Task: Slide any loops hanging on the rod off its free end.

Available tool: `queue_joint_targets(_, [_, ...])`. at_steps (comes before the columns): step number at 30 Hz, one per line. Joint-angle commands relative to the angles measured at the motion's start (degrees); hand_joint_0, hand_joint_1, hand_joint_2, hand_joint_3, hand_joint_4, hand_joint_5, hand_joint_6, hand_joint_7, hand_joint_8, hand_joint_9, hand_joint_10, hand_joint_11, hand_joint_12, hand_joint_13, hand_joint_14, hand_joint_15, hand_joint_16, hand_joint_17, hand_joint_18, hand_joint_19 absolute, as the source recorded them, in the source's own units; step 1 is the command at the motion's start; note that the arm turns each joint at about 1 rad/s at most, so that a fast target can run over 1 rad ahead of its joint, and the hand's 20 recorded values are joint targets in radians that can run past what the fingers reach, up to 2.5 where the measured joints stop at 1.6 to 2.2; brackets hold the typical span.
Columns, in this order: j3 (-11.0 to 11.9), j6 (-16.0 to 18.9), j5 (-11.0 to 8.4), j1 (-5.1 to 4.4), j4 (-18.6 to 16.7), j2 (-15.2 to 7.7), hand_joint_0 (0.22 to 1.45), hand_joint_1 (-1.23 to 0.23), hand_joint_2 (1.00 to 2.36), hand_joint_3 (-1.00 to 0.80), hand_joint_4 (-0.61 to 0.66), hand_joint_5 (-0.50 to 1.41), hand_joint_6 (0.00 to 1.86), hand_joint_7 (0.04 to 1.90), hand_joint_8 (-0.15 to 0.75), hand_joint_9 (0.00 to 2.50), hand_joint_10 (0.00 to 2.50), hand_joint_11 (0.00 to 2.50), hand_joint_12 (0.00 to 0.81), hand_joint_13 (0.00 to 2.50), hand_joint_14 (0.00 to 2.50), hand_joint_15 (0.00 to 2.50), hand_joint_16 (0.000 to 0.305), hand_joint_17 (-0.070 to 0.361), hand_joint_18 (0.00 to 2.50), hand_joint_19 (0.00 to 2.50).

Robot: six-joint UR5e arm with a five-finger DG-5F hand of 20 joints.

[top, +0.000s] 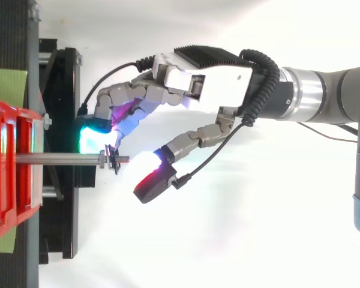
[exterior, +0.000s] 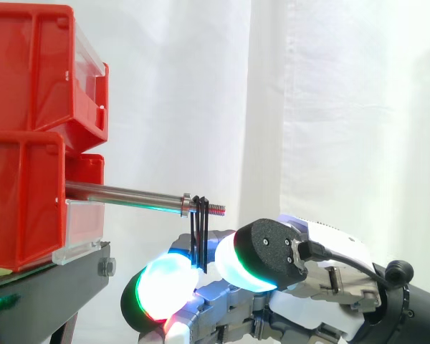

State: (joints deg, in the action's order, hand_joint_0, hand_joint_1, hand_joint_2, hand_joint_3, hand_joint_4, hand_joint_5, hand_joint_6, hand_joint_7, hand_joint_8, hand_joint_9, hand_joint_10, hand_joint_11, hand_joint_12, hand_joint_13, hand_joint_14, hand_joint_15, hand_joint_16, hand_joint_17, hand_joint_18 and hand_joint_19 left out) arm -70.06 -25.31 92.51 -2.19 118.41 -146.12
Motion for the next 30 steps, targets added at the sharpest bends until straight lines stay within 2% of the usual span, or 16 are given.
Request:
queue_joint_targets(1, [0.0,0.0,0.13,0.08,-0.2,0.0,0.59,-0.63,1.01,-0.35,0.31,-0.13,0.5,1.14,0.312,0.99,0.01,0.38,0.342,0.77,0.01,0.22,0.06,0.134,0.72,0.46])
queue_joint_targets(17, [0.1,-0.3,-0.22,0.08,-2.0,0.0,0.6,-0.64,1.02,-0.31,0.31,-0.1,0.5,1.15,0.312,0.99,0.01,0.38,0.342,0.77,0.01,0.22,0.059,0.133,0.71,0.46])
queue_joint_targets(24, [0.1,-0.3,-0.31,-0.01,-2.0,0.0,0.62,-0.66,1.02,-0.24,0.27,-0.1,0.5,1.23,0.314,0.98,0.01,0.38,0.339,0.76,0.01,0.22,0.058,0.131,0.72,0.46])
queue_joint_targets(30, [0.1,-0.3,0.04,0.08,-2.0,0.0,0.62,-0.69,1.02,-0.19,0.21,-0.1,0.5,1.4,0.314,0.98,0.01,0.38,0.34,0.77,0.01,0.22,0.059,0.132,0.73,0.46])
